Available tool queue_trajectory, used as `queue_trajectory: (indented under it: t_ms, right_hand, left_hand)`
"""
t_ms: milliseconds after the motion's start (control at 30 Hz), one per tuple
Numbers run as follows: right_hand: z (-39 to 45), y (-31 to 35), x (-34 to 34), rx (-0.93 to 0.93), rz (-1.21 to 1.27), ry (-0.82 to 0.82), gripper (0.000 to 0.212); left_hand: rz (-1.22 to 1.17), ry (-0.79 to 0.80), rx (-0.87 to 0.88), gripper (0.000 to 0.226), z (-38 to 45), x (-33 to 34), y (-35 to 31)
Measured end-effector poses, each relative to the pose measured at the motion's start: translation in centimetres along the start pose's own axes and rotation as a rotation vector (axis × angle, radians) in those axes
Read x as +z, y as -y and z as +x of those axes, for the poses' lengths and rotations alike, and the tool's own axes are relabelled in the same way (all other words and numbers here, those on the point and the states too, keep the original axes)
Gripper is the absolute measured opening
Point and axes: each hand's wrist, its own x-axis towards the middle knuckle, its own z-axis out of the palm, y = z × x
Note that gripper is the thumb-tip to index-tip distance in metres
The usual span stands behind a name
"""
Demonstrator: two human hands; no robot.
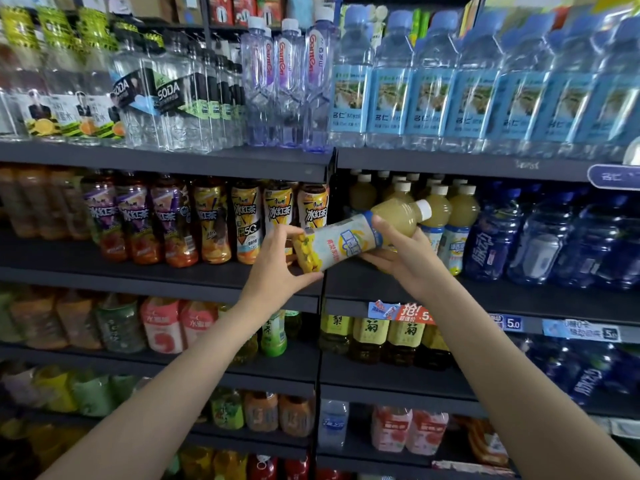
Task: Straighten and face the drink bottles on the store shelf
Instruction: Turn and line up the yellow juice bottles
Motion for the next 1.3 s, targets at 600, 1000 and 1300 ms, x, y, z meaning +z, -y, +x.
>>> queue_trajectory:
  t_ms: [600, 1000, 1300]
  right_hand:
    - [2.4, -1.7, 1.2, -0.338, -0.629, 0.085, 0.084]
    - [7.8, -6.8, 3.6, -0.431, -0.784, 0.006, 0.086]
    - [13.9, -7.8, -1.8, -0.231, -0.855, -0.259, 0.052]
  left_hand:
    - [-0.100, 0.215, -0.095, 0.068, 1.6, 4.3, 3.3]
    - [-0.032, 0.129, -0.194, 0.052, 5.3, 6.4, 6.7]
    - [-0.018, 0.045, -0.277, 0.050, 7.0, 7.6, 9.0]
